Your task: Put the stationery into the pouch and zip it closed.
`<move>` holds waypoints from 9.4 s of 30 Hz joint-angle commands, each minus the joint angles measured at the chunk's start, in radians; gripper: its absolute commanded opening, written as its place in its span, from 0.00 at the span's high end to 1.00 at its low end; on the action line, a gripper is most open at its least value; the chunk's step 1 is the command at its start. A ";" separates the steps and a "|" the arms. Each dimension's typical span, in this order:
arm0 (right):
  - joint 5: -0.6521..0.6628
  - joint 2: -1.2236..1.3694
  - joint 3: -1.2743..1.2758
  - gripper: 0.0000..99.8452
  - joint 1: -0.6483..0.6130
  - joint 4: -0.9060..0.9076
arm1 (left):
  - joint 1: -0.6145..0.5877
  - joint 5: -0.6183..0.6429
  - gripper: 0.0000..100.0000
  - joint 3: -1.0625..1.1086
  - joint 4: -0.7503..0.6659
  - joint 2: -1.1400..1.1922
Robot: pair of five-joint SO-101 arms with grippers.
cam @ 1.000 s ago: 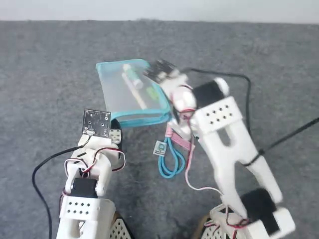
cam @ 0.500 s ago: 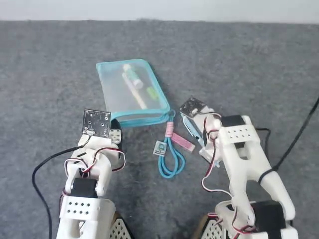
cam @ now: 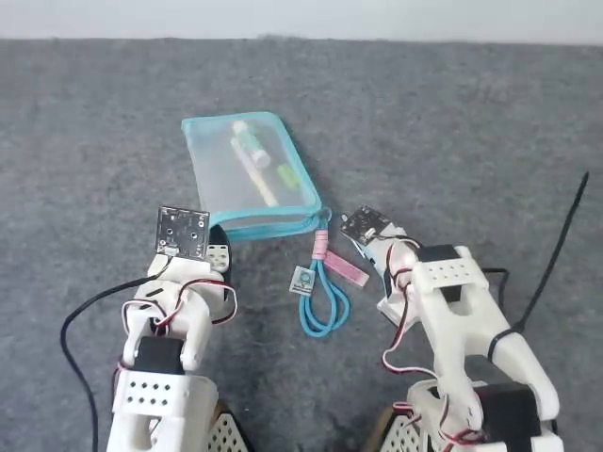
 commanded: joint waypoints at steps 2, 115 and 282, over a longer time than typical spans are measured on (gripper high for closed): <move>0.009 -0.038 0.002 0.85 0.008 -0.031 | -0.006 0.017 0.99 -0.047 -0.015 0.014; -0.061 0.165 -0.321 0.86 -0.203 0.022 | -0.002 0.015 0.99 -0.047 -0.017 0.014; -0.594 0.240 -0.269 0.77 -0.380 -0.644 | -0.037 0.018 0.99 -0.094 0.031 0.014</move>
